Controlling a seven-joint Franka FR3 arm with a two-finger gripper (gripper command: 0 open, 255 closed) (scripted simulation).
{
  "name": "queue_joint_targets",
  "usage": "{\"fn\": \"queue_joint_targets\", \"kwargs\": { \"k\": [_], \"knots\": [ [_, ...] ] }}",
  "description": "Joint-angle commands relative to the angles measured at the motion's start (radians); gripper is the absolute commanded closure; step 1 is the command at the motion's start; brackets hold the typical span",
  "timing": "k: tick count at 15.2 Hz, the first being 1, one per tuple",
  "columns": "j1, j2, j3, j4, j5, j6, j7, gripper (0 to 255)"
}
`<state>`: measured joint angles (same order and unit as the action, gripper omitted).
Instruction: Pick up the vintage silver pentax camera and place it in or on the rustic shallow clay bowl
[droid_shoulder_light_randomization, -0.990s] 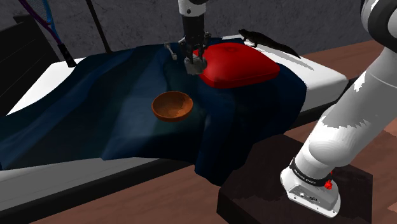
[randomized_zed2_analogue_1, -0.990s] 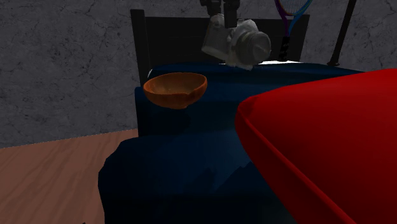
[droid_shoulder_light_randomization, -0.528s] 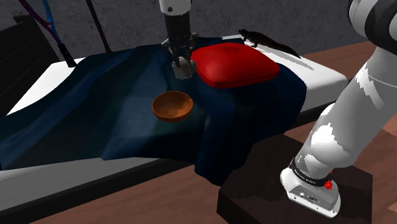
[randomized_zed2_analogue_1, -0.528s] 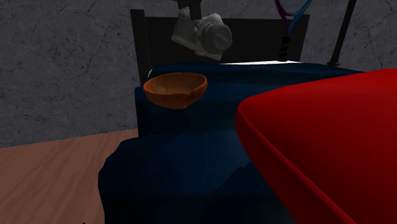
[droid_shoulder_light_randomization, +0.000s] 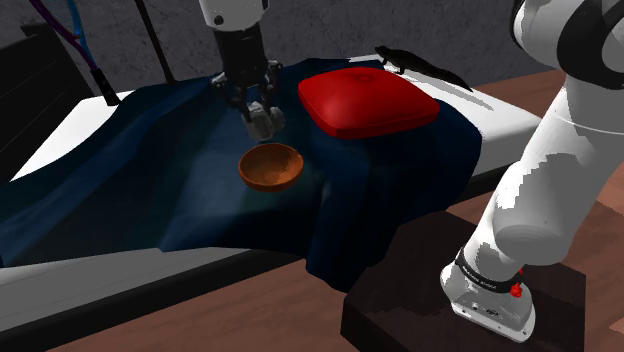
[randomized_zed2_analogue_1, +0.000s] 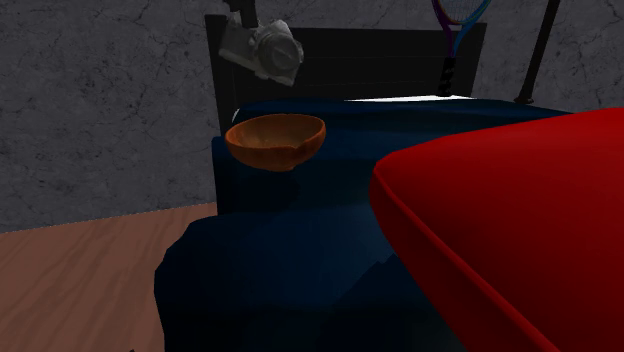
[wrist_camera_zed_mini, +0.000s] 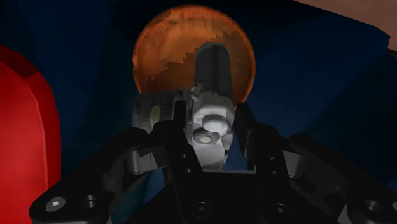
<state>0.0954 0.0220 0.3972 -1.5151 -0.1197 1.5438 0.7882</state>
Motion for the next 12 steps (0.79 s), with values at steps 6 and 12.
{"fn": "queue_joint_targets", "kwargs": {
  "k": [6, 12],
  "knots": [
    [0.003, -0.013, 0.003, -0.093, 0.005, 0.081, 0.018, 255],
    [0.000, -0.027, 0.001, -0.190, 0.009, 0.165, 0.022, 255]
  ]
}}
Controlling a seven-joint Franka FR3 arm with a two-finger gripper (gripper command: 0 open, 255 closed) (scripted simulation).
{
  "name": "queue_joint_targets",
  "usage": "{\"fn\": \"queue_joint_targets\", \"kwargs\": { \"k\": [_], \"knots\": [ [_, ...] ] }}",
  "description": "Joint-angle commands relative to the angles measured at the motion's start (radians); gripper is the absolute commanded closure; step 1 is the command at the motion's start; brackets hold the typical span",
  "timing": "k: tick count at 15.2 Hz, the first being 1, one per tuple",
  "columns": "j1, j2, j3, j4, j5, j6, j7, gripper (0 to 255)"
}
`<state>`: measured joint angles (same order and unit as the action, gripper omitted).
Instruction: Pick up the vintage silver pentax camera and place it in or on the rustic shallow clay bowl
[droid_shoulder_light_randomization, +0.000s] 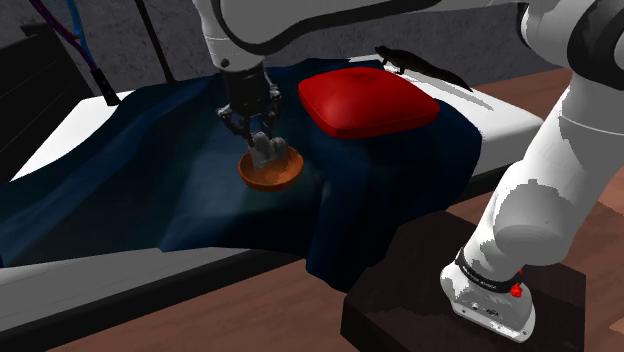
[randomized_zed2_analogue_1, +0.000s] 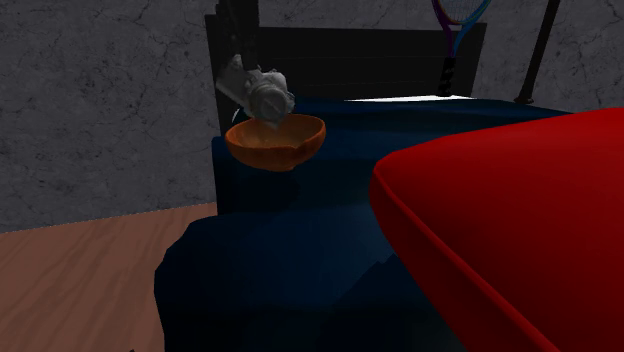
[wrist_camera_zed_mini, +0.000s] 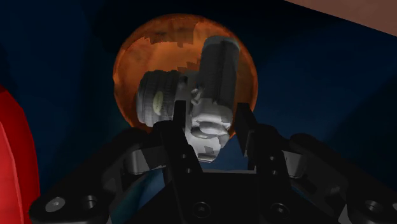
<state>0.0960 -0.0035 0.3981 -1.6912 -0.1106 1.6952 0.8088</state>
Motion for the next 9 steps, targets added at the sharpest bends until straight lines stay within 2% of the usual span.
{"fn": "queue_joint_targets", "kwargs": {
  "k": [1, 5, 9],
  "knots": [
    [-0.001, -0.003, -0.001, -0.029, 0.000, 0.028, 0.002, 255],
    [-0.001, -0.006, -0.001, -0.081, 0.001, 0.076, 0.006, 255],
    [-0.001, -0.006, -0.001, -0.081, 0.001, 0.076, 0.006, 255]
  ]
}}
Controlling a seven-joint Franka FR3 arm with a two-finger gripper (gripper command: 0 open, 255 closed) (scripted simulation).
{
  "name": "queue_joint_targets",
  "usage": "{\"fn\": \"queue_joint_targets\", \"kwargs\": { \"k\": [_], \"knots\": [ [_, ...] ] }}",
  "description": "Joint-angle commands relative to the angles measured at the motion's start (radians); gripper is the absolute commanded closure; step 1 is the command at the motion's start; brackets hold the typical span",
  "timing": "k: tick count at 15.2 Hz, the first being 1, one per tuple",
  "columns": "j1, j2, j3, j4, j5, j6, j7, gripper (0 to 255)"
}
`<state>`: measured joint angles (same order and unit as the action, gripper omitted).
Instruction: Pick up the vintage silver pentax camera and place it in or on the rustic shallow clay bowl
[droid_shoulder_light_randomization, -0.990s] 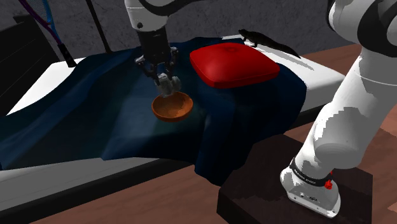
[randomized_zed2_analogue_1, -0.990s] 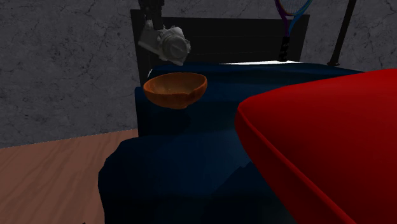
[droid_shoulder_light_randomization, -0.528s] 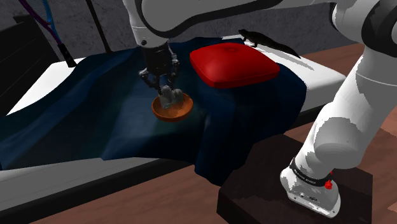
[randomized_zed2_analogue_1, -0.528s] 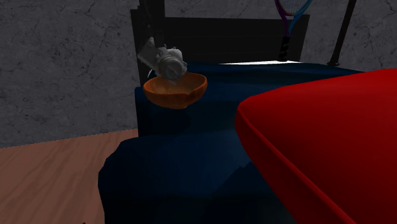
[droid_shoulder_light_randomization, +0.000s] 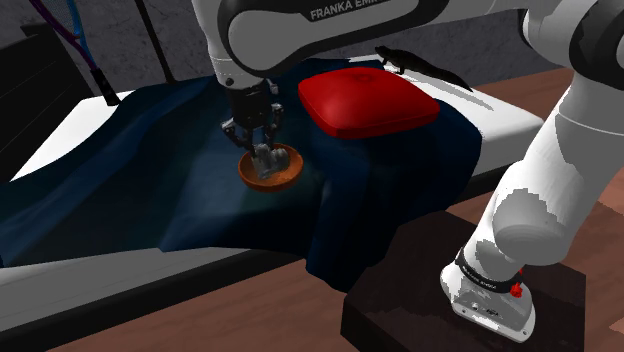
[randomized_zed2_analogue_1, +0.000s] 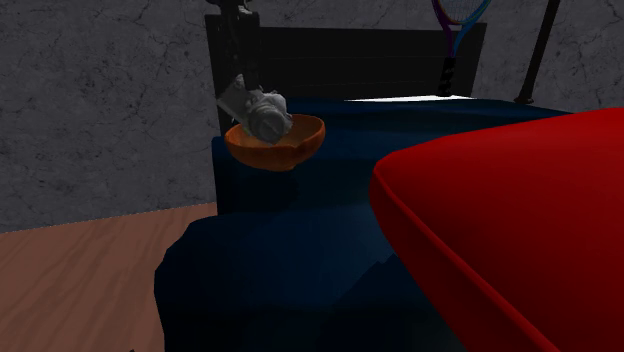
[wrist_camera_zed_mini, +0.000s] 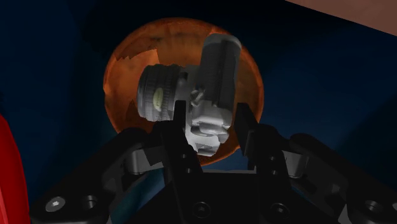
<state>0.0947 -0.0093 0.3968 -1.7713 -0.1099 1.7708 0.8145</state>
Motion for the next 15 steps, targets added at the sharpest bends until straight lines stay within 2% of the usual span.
{"fn": "queue_joint_targets", "kwargs": {
  "k": [1, 4, 5, 10, 14, 15],
  "knots": [
    [0.000, 0.000, 0.000, 0.000, 0.000, 0.001, 0.000, 255],
    [0.000, 0.000, 0.000, 0.000, 0.000, 0.001, 0.000, 255],
    [0.000, 0.000, 0.000, 0.000, 0.000, 0.001, 0.000, 0],
    [0.000, 0.000, 0.000, -0.001, 0.000, 0.001, 0.000, 0],
    [0.008, 0.013, 0.008, 0.141, -0.003, -0.130, 0.001, 0],
    [0.008, 0.013, 0.008, 0.141, -0.003, -0.130, 0.001, 0]
  ]
}}
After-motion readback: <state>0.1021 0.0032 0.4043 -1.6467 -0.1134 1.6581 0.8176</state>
